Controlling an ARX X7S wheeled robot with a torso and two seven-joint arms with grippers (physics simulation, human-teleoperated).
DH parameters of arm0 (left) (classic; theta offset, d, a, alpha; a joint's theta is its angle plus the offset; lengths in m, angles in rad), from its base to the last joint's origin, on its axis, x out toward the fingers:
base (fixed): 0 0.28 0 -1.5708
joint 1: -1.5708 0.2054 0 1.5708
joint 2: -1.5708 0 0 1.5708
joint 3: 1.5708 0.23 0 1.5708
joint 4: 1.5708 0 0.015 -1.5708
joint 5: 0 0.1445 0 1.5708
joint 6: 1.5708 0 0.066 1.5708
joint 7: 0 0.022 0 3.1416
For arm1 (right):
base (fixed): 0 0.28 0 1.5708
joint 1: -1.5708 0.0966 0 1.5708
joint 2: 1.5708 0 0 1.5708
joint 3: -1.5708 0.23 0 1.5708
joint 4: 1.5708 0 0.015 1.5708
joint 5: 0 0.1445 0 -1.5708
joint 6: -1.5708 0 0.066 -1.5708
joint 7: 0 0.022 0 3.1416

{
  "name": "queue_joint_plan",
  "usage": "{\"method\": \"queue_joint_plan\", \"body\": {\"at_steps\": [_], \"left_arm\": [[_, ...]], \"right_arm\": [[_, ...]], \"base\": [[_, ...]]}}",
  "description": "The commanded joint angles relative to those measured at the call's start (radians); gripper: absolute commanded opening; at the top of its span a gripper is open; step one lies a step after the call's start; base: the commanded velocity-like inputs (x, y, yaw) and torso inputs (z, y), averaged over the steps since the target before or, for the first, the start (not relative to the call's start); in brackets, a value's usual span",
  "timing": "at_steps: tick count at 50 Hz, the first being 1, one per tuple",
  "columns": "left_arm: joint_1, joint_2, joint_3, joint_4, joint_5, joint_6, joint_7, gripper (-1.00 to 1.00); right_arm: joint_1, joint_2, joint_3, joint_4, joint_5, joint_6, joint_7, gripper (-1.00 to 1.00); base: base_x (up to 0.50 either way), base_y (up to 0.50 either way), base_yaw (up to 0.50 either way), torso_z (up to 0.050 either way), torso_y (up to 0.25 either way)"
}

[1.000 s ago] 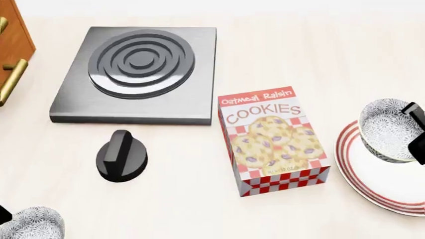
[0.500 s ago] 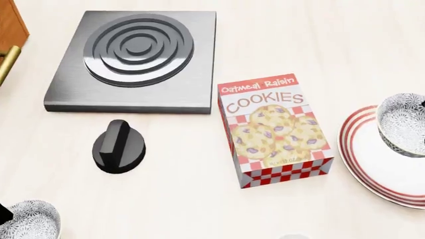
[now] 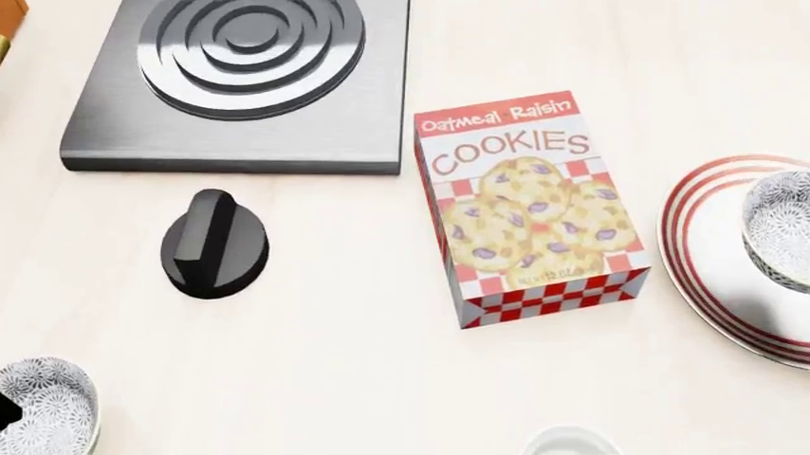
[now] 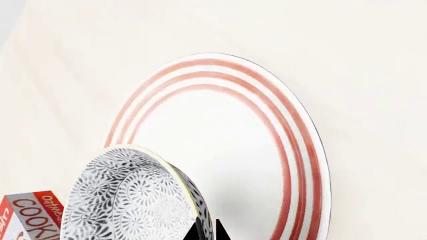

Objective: Pick the akita bowl from table center and place it on the plate.

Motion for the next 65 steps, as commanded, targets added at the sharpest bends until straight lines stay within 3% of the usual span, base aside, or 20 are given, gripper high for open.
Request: {"method": "queue_joint_plan", "body": {"at_steps": [1,22,55,56,65], "left_arm": [[0.000,-0.002,-0.001,-0.007,-0.011,-0.005,-0.003,1.00],[0.004,-0.013,-0.011,-0.005,-0.031,-0.022,-0.016,1.00],[0.026,-0.020,-0.007,0.010,-0.037,-0.019,-0.025,1.00],[0.024,-0.021,-0.007,0.008,-0.038,-0.019,-0.025,1.00],[0.015,-0.023,-0.002,0.005,-0.040,-0.023,-0.027,1.00]], "right_arm": [[0.035,0.005,-0.014,0.044,-0.022,-0.030,-0.045,-1.00],[0.312,-0.047,-0.196,0.520,-0.254,-0.205,-0.371,-1.00],[0.282,-0.091,0.206,0.522,-0.678,-0.192,-0.416,-1.00],[0.283,-0.093,0.214,0.522,-0.690,-0.193,-0.417,1.00],[0.295,-0.096,0.283,0.520,-0.748,-0.207,-0.444,1.00]], "base": [[0.00,0.00,0.00,0.000,0.000],[0.00,0.00,0.00,0.000,0.000],[0.00,0.00,0.00,0.000,0.000],[0.00,0.00,0.00,0.000,0.000],[0.00,0.00,0.00,0.000,0.000]]}}
